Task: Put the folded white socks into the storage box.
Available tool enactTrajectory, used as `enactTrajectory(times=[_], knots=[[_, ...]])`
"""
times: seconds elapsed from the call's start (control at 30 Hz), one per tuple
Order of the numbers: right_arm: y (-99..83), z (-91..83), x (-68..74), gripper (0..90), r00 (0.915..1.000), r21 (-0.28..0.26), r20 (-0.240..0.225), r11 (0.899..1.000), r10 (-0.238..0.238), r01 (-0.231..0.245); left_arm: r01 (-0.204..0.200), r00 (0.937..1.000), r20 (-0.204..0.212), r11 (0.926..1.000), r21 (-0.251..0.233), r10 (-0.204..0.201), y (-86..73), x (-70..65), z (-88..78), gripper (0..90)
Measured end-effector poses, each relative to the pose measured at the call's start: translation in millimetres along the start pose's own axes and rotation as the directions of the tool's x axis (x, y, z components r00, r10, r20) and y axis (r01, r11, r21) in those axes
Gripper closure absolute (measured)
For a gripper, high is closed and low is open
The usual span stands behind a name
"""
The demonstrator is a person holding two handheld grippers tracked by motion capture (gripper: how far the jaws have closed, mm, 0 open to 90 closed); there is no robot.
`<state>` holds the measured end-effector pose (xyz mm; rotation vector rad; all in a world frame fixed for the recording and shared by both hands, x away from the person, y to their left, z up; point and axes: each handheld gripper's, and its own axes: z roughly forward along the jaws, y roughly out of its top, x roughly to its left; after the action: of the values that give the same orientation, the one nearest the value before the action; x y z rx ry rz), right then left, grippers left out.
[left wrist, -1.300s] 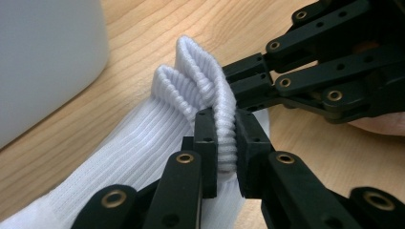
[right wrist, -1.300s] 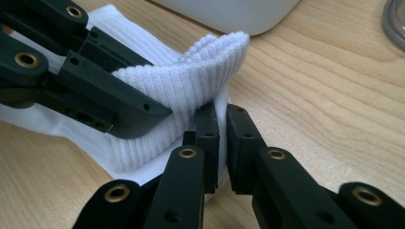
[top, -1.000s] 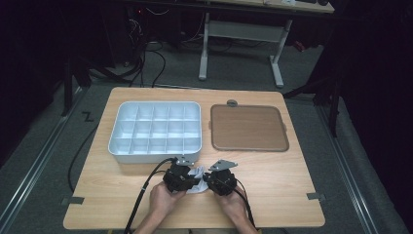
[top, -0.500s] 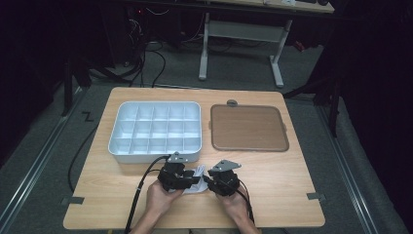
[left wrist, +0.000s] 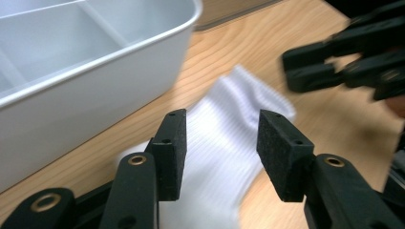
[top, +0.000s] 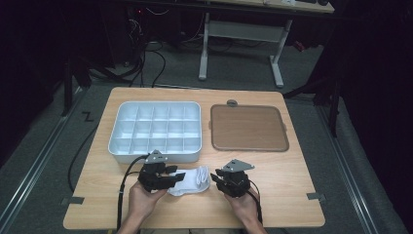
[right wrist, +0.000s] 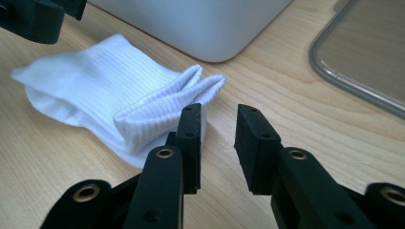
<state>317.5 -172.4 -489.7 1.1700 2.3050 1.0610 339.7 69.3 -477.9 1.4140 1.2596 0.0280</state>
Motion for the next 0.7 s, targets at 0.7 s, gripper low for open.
enactTrajectory(times=[0.7], knots=[[17.3,17.2,39.1,72.5,0.9923,0.028,-0.079,0.995,-0.096,0.099,-0.002,0.9976,-0.069,1.0,-0.003,0.001,-26.8,30.5,5.2,54.2]])
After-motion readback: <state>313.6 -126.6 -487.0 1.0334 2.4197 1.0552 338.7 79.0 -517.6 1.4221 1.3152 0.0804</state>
